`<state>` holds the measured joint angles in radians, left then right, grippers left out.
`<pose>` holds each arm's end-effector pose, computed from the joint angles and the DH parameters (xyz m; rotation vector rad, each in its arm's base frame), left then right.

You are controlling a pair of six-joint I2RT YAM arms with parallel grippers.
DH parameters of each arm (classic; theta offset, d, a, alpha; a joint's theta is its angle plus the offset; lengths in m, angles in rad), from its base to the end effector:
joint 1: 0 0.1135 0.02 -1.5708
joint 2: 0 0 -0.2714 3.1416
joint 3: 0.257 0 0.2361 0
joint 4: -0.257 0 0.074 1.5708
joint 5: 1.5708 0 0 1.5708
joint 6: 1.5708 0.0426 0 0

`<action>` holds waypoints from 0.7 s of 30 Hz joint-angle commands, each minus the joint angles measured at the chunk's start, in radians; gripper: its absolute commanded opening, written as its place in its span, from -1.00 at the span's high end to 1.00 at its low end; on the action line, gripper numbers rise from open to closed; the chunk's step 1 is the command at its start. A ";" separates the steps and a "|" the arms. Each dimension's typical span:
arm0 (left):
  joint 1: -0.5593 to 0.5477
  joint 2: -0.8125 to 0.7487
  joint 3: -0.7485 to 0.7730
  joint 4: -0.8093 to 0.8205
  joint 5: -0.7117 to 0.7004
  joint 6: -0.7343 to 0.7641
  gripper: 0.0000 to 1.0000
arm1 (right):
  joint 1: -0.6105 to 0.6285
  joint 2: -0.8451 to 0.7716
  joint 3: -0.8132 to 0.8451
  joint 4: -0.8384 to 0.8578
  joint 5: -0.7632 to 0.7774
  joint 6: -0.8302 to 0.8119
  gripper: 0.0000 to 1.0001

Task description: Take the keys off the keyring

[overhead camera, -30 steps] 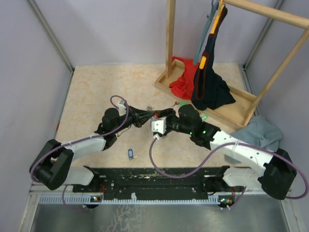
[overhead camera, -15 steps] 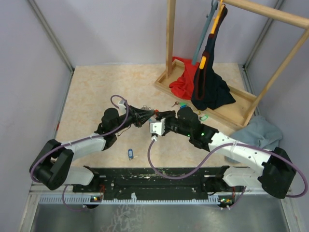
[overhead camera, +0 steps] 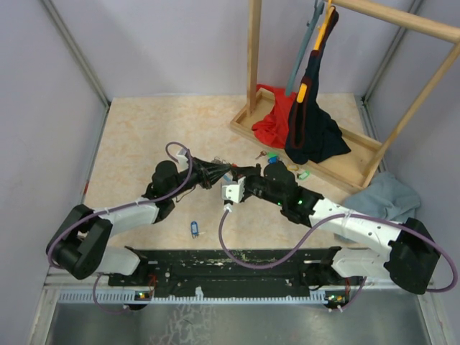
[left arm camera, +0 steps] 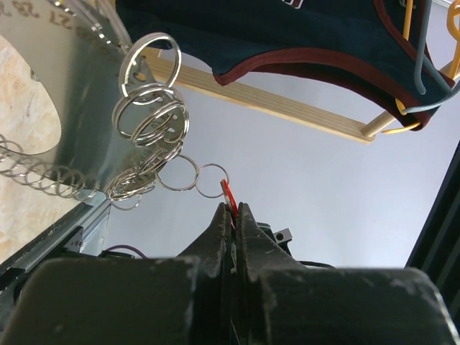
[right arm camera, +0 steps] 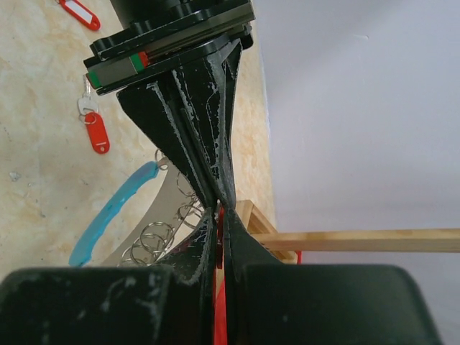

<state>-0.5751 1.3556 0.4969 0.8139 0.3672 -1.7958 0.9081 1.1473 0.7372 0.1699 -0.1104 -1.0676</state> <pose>0.2185 -0.1599 0.2399 -0.8814 1.8987 -1.9701 0.1531 0.2038 0.2972 -1.5524 0.9298 -0.0134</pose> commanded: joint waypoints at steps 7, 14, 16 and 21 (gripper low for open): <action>0.000 0.026 -0.052 0.311 0.029 0.013 0.45 | -0.026 -0.034 0.060 -0.036 -0.034 0.142 1.00; 0.004 -0.028 -0.137 0.435 0.030 0.180 0.21 | -0.114 -0.068 0.142 -0.168 -0.181 0.279 1.00; 0.009 -0.060 -0.177 0.516 0.033 0.287 0.21 | -0.130 -0.076 0.165 -0.209 -0.233 0.305 1.00; 0.011 -0.150 -0.296 0.778 0.066 0.734 0.25 | -0.149 -0.075 0.238 -0.336 -0.356 0.338 1.00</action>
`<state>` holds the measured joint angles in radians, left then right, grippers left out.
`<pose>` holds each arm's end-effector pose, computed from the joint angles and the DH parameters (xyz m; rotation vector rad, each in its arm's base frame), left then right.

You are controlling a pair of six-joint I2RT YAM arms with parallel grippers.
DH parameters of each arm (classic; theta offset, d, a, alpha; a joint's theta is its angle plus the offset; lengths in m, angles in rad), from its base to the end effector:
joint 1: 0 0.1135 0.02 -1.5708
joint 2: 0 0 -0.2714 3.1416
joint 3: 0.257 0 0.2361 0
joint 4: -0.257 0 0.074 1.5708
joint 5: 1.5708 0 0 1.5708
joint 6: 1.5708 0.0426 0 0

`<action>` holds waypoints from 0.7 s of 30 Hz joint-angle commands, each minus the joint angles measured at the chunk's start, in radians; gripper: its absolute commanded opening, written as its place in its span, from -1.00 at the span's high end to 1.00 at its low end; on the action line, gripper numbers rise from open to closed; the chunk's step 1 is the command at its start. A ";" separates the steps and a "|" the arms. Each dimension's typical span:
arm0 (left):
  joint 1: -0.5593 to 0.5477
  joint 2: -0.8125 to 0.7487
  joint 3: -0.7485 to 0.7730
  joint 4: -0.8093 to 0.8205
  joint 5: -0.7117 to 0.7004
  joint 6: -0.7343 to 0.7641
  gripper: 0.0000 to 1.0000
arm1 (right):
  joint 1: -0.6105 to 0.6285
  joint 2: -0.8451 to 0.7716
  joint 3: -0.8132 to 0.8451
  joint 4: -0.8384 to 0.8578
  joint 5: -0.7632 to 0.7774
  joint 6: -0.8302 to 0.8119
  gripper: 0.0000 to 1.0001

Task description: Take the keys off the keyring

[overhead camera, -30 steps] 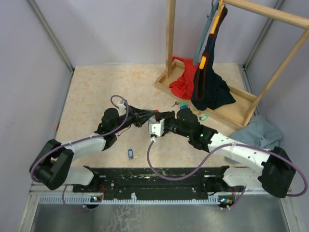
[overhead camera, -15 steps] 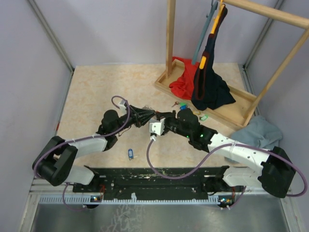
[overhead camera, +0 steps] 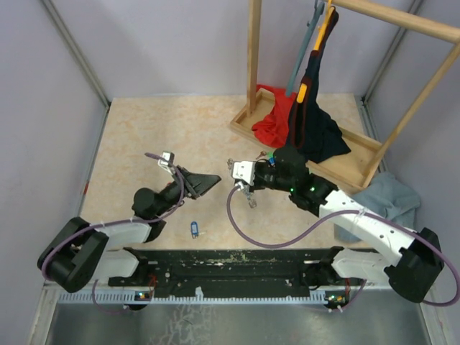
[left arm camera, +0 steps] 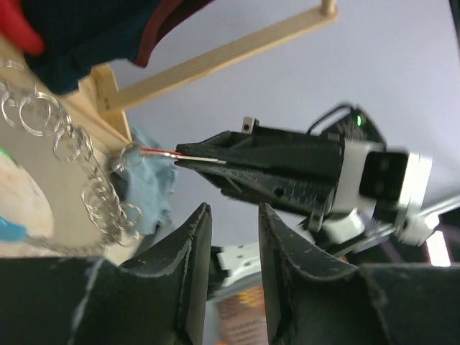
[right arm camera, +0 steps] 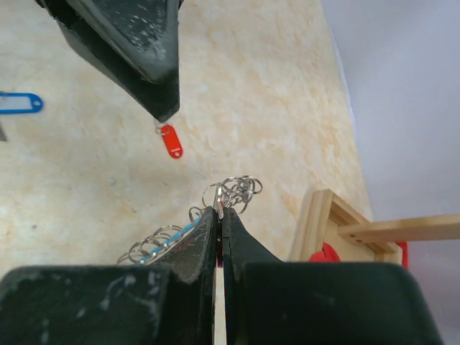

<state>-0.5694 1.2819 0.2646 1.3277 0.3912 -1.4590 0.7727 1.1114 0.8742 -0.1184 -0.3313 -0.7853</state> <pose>0.1780 -0.1332 0.2456 -0.2810 1.5480 -1.9262 0.1642 0.1794 0.3216 -1.4964 1.2004 0.3102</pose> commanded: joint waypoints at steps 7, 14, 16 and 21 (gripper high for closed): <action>-0.028 -0.171 -0.081 0.208 0.193 1.033 0.19 | -0.041 0.007 0.264 -0.329 -0.310 -0.010 1.00; -0.060 0.027 -0.085 0.456 0.340 1.137 0.22 | -0.083 0.057 0.383 -0.589 -0.459 -0.142 1.00; -0.072 0.068 -0.081 0.462 0.336 1.151 0.24 | -0.097 0.064 0.400 -0.634 -0.481 -0.178 1.00; -0.112 0.129 -0.050 0.461 0.295 1.240 0.24 | -0.115 0.084 0.403 -0.684 -0.507 -0.229 1.00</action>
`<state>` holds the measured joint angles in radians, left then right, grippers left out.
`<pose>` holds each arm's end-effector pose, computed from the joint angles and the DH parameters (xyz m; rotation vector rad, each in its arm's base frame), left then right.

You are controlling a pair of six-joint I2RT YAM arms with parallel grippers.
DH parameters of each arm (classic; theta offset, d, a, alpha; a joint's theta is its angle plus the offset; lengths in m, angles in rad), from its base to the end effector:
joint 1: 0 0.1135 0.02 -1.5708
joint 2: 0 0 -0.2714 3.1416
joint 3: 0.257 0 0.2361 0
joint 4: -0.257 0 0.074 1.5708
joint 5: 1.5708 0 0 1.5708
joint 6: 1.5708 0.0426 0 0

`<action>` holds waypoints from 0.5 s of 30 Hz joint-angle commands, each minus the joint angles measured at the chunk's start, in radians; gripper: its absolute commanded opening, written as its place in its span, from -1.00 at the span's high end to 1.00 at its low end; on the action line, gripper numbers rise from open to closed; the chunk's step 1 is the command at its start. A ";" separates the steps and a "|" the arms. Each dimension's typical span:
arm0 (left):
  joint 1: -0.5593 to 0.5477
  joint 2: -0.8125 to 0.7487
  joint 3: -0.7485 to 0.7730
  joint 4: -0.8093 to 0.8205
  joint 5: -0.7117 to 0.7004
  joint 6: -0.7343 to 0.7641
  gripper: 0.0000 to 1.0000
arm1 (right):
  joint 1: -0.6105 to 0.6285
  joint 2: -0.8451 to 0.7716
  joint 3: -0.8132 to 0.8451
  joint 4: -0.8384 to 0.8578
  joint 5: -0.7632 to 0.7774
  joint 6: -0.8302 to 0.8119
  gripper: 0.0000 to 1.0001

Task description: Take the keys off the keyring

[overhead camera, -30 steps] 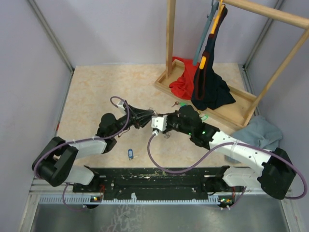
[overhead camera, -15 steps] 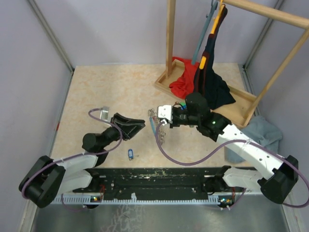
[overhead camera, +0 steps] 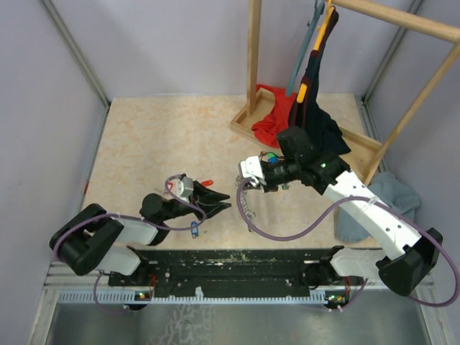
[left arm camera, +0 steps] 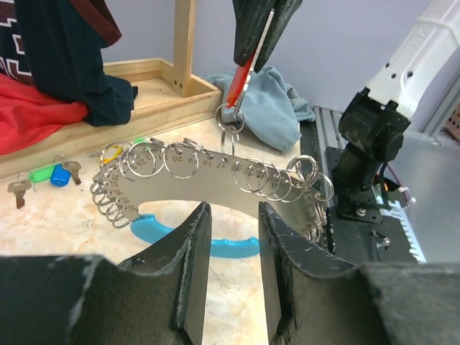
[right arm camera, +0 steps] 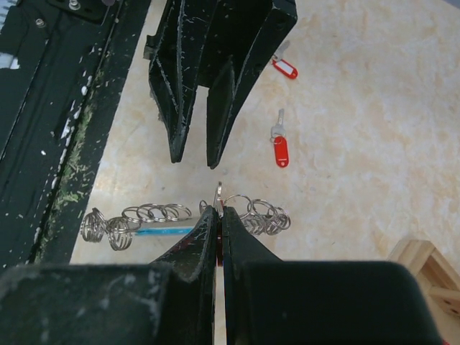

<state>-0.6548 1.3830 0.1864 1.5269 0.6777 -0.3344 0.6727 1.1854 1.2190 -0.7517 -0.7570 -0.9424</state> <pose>0.1503 -0.1491 0.2243 0.8273 1.1623 -1.2471 0.1564 0.1620 0.3636 -1.7921 1.1859 0.7042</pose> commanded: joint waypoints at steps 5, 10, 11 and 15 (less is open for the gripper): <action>-0.091 0.063 0.049 0.262 -0.020 0.231 0.24 | -0.024 0.026 0.062 -0.072 -0.101 -0.089 1.00; -0.137 0.111 0.064 0.263 -0.076 0.273 0.33 | -0.029 0.034 0.063 -0.083 -0.119 -0.097 1.00; -0.144 0.118 0.064 0.262 -0.099 0.279 0.37 | -0.030 0.035 0.062 -0.083 -0.123 -0.097 1.00; -0.160 0.123 0.055 0.262 -0.161 0.292 0.41 | -0.031 0.038 0.056 -0.082 -0.134 -0.098 1.00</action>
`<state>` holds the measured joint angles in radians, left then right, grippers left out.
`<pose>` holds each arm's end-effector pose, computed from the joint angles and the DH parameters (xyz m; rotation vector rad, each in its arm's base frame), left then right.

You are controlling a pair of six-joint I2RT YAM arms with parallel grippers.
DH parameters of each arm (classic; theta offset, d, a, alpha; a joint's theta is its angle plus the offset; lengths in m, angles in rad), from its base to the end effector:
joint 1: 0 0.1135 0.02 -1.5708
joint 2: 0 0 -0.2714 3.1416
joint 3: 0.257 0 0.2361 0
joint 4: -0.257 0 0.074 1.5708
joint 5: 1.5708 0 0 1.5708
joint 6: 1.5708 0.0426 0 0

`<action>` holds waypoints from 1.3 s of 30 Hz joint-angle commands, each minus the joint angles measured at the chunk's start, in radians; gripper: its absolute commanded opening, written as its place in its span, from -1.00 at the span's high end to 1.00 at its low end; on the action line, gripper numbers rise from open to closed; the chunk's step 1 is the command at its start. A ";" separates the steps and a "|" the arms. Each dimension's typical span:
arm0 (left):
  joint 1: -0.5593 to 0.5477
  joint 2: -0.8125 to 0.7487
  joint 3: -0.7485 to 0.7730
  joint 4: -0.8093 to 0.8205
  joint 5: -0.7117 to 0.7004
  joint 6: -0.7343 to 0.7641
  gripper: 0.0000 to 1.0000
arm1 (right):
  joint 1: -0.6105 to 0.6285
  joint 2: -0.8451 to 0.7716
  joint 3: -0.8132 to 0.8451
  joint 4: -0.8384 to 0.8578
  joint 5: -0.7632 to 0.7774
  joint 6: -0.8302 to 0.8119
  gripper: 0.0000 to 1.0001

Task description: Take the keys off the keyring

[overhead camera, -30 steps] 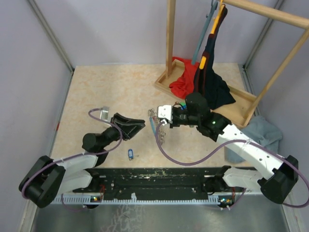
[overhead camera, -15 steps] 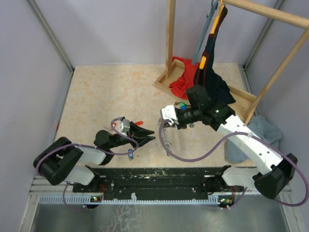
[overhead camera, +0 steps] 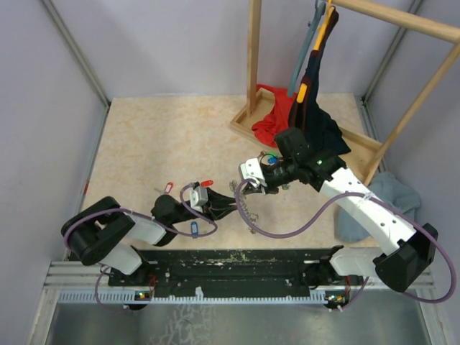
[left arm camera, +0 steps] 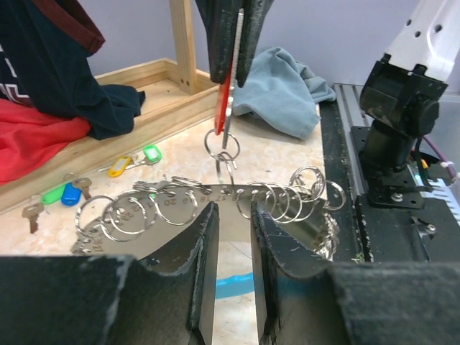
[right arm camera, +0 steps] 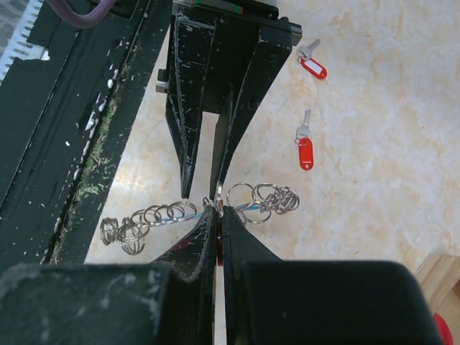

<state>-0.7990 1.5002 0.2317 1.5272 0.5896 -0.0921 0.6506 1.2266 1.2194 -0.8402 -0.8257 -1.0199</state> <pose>0.1448 -0.1827 0.2121 0.9660 1.0812 -1.1247 0.1603 0.1614 0.3502 -1.8587 1.1949 0.7872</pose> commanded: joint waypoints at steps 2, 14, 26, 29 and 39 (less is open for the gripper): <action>-0.026 -0.001 0.007 0.262 -0.092 0.052 0.42 | -0.009 0.003 0.051 0.010 -0.071 -0.022 1.00; -0.094 -0.012 -0.015 0.262 -0.212 0.062 0.48 | -0.009 0.015 0.036 0.032 -0.078 -0.006 1.00; -0.118 -0.022 -0.017 0.262 -0.260 0.072 0.51 | -0.009 0.016 0.025 0.037 -0.085 -0.007 1.00; -0.121 -0.031 -0.020 0.262 -0.262 0.074 0.52 | -0.009 0.016 0.022 0.039 -0.085 -0.006 1.00; -0.122 -0.046 -0.020 0.261 -0.249 0.074 0.75 | -0.009 0.014 0.021 0.038 -0.085 -0.008 1.00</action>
<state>-0.9146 1.4689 0.2192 1.5276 0.3405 -0.0280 0.6495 1.2404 1.2190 -0.8371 -0.8593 -1.0210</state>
